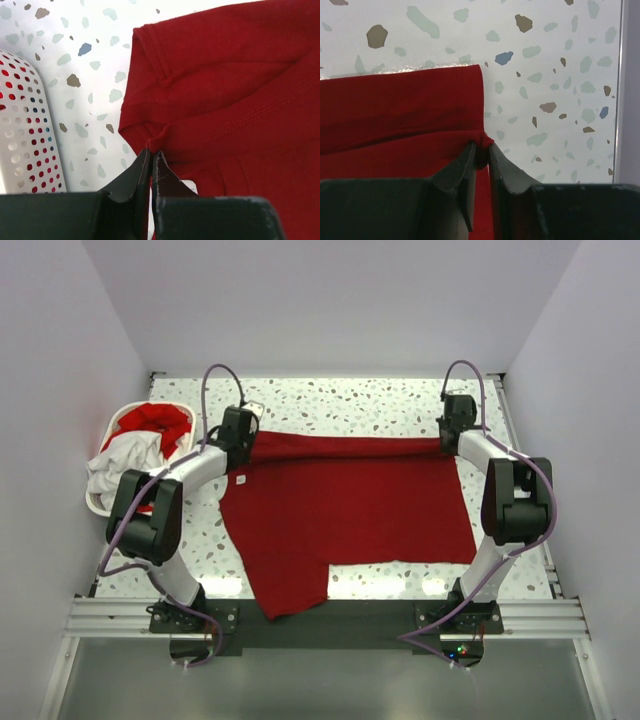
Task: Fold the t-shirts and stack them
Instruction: Fold the tshirt
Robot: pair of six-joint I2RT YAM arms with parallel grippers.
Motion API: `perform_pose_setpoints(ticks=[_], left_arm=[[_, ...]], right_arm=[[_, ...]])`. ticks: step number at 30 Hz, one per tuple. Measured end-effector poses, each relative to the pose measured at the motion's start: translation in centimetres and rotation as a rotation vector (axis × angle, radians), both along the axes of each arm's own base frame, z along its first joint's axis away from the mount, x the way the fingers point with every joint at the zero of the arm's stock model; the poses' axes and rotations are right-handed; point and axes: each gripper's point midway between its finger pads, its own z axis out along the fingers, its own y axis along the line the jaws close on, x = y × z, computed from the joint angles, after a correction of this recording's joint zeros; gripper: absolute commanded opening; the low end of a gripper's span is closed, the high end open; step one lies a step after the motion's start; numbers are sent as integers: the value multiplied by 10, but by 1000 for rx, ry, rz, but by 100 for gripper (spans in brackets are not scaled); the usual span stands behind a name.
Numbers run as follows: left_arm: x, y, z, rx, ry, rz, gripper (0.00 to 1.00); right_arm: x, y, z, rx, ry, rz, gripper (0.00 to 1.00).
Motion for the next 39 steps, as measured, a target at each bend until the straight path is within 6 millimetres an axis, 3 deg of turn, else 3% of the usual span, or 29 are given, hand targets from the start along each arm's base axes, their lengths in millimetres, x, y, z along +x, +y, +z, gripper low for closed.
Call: perform_pose_setpoints(ticks=[4,8,11,16,19,22,23,25,29,32,35,39], left_arm=[[-5,0,2,-3,5,15,7],[-17,-6,8,-19,-6,24,13],[-29,-13,12,-44,-17,26,14],[-48,-20,11,-67,-18,28,18],[-54,-19,10,-71,-18,41,20],[-58,-17,10,-70,-16,51,25],[-58,-17,10,-69,-17,52,33],[-60,-15,13,-69,-24,57,40],[-68,-11,20,-81,-44,73,48],[-80,-10,25,-106,-58,70,70],[-94,-9,33,-152,-86,71,82],[-96,-10,50,-211,-144,84,88]], right_arm=[[-8,0,-5,16,28,-25,41],[-19,0,-3,33,46,-69,47],[-31,2,11,65,24,-105,51],[-43,14,55,171,-97,-126,51],[-45,25,72,243,-154,-111,51],[-45,43,70,338,-159,-80,51],[-45,49,66,370,-148,-69,51],[-47,60,58,430,-130,-51,52],[-55,93,43,580,-80,14,55],[-55,124,36,640,-41,101,55],[-62,172,25,694,31,234,56],[-66,242,21,758,103,426,56]])
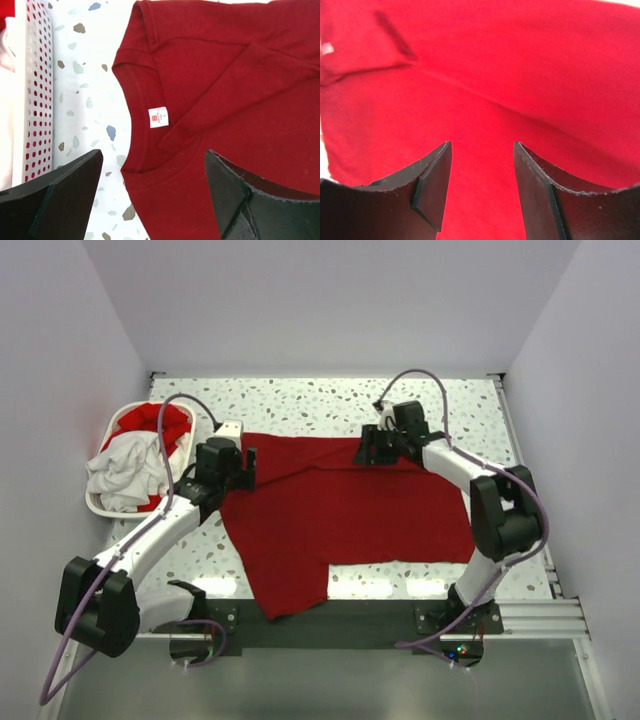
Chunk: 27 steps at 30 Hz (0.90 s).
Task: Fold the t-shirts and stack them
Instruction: Fold the tshirt
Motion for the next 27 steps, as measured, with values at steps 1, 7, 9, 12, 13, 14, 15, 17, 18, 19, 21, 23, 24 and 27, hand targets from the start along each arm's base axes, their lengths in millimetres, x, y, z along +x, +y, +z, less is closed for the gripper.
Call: perform_pose_setpoints(ticks=[1,7,9,12,13,14,15,17,18,19,21,23,24,27], left_arm=[[1,1,3,-12,-10,8,89],[11,11,-3,-75,-9,62,94],[12,12,-10,-75,10,65,95],[11,12,-17,-71,27,63,96],[11,12,-17,-70,28,63,96],[11,13,-18,-69,28,64,96],[11,13,-18,-68,27,65,96],[11,13,-18,-68,27,65,96],[12,13,-19,-68,26,65,96],[12,13,-19,-68,26,65,96],[12,13,-19,-67,28,65,96],[12,13,-20,-66,31,65,96],[12,13,-20,-65,31,64,96],[12,13,-21,-64,31,63,96]], right_arm=[[3,17,0,16,-5,43,57],[33,104,0,99,-52,212,57],[43,125,-3,120,-55,245,56],[55,149,-12,147,-50,279,57],[58,157,-16,154,-48,288,56],[61,164,-20,162,-43,299,56],[62,170,-24,169,-38,308,56],[64,180,-31,179,-26,321,55],[64,186,-35,190,-17,331,55],[64,191,-39,197,-10,337,54],[62,199,-45,211,6,354,54],[60,206,-48,226,17,370,53],[60,209,-47,233,17,377,52],[59,217,-41,254,11,395,47]])
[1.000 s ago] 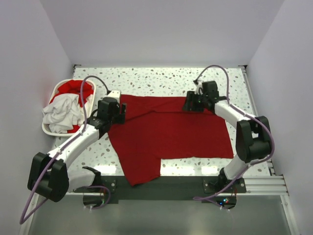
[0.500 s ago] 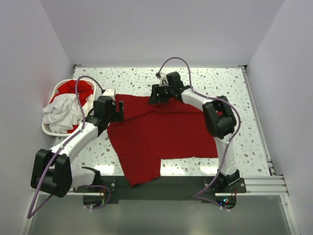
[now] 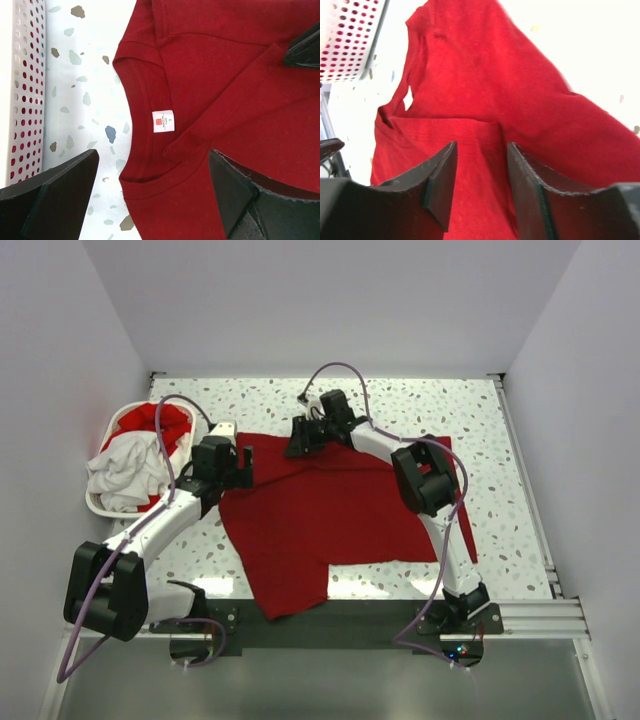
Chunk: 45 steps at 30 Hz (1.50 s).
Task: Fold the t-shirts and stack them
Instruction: Fold the tshirt
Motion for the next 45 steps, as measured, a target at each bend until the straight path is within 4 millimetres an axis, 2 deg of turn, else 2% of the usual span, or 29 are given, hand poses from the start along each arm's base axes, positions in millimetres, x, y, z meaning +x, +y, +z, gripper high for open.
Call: perform_pose_setpoints(ticks=[4,5,8,13,18,22,23,24,26,29,33,39,42,45], left_arm=[[0,0,0,1,0,-1,97],[0,0,0,1,1,-2,97],[0,0,0,1,1,-5,97],[0,-1,0,-1,1,-8,97],[0,-1,0,-2,2,-9,97],[0,-2,0,-4,2,-11,97],[0,-2,0,-4,3,-11,97],[0,-2,0,-4,2,-12,97],[0,-2,0,-5,3,-13,97],[0,-2,0,-6,3,-14,98],[0,-2,-1,-6,4,-14,98],[0,-2,-4,-3,14,-14,98],[-1,-3,-6,-2,21,-15,98],[-1,-3,-8,-2,26,-17,99]], right_arm=[[-5,6,4,20,8,24,34],[-7,6,4,24,11,31,26],[-10,9,5,32,15,45,9],[-22,5,-5,26,41,70,0],[-48,-11,-14,-11,81,94,0],[-60,-19,-5,-21,59,120,0],[-62,-20,-2,-22,52,124,3],[-63,-21,1,-23,44,128,10],[-62,-22,7,-23,21,132,32],[-58,-22,11,-36,-21,130,45],[-49,-21,16,-54,-62,117,45],[-13,-4,40,-32,-169,92,45],[-3,2,38,-28,-185,89,44],[4,6,21,-38,-170,88,42]])
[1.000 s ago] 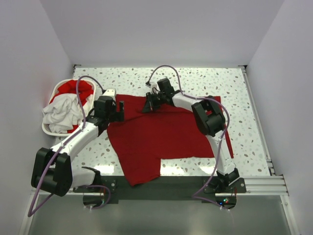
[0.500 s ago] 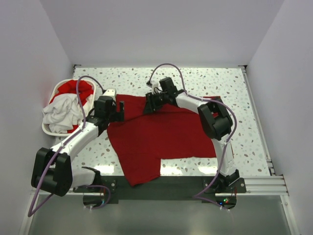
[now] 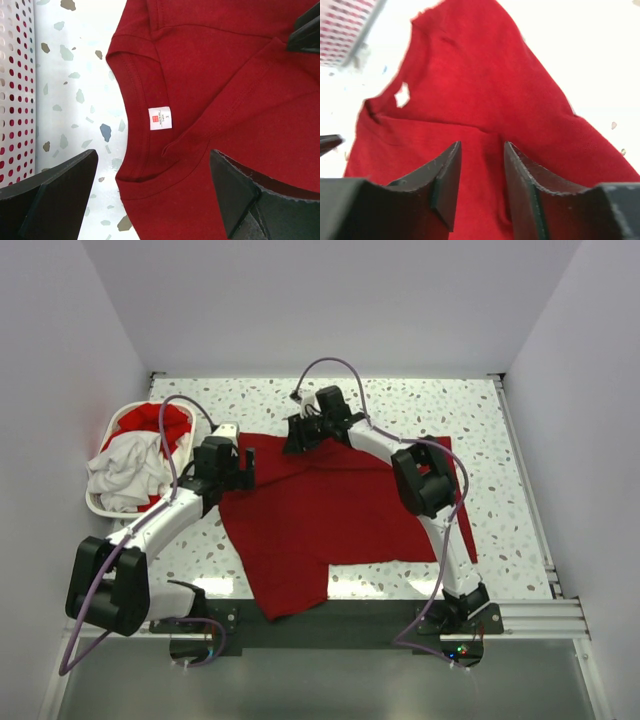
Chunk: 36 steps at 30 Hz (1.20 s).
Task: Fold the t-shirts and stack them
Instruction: Fold the tshirt
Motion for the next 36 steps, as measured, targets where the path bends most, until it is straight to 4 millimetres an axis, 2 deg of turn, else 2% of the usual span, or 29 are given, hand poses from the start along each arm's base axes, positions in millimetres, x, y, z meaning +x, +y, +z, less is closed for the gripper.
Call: perform_pose_setpoints(ticks=[5,9,12,13,16,20,24,32,36], left_arm=[[0,0,-1,1,4,0,99],[0,0,-2,1,6,-1,99],[0,0,-2,1,6,-1,99],[0,0,-2,0,6,-1,99],[0,-1,-2,-1,7,-3,99],[0,-1,-2,-1,8,-3,99],[0,-1,-2,0,8,-3,99],[0,-1,-2,0,8,-3,99],[0,-1,-2,0,8,-3,99]], right_arm=[[-5,1,-36,-27,64,11,37],[-4,5,-32,-19,59,15,31],[-8,8,-30,-13,68,26,18],[-9,9,-30,-10,71,31,11],[-11,11,-30,-7,76,35,0],[-15,10,-33,-8,87,39,0],[-31,3,-35,-16,117,54,0],[-70,-18,-8,-17,101,131,5],[-86,-29,-8,-42,96,162,9]])
